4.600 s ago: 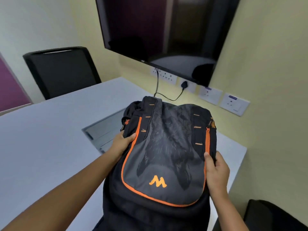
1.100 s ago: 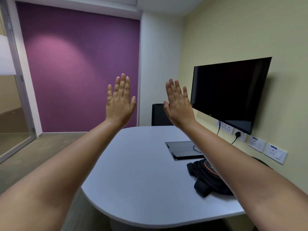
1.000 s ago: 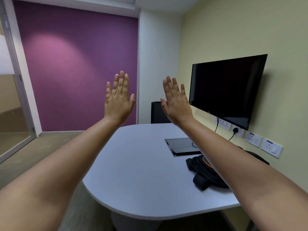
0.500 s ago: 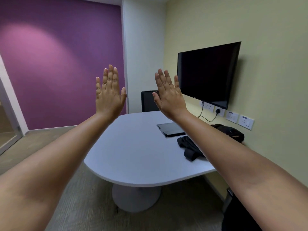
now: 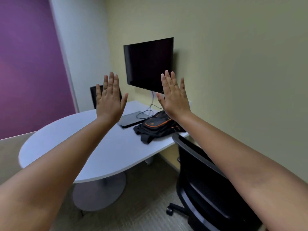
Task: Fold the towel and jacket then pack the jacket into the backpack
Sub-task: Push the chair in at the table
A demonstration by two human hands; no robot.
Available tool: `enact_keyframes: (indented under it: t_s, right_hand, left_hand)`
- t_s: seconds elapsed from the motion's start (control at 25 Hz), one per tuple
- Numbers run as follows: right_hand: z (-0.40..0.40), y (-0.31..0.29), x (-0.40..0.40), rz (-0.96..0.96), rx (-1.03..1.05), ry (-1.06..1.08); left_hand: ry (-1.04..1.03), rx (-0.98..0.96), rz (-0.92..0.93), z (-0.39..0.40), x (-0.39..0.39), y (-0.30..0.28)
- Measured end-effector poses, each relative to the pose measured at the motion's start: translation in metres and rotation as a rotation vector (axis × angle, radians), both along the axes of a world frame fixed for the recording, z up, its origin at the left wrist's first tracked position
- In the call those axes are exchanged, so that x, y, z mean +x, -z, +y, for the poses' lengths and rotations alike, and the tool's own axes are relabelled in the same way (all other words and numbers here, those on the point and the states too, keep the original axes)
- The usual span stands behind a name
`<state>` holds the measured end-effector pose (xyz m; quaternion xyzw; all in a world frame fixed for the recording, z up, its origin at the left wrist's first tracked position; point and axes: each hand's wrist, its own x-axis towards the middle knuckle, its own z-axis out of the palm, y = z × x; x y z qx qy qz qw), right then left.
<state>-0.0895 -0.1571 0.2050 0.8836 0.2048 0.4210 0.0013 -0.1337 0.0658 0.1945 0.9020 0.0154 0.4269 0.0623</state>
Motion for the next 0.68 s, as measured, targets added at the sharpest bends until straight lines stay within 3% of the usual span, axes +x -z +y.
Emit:
enact_keyframes:
  t_s: [0.28, 0.48, 0.68]
  right_hand:
    - [-0.159, 0.066, -0.039, 0.344, 0.074, 0.372]
    - [-0.192, 0.127, -0.078, 0.651, 0.169, 0.623]
    - [-0.192, 0.172, -0.093, 0.876, 0.299, 0.579]
  left_hand:
    - [0.366, 0.095, 0.098, -0.142, 0.027, 0.024]
    - [0.474, 0.172, 0.492, -0.223, 0.037, 0.066]
    - [0.630, 0.350, 0.815, -0.262, 0.031, 0.112]
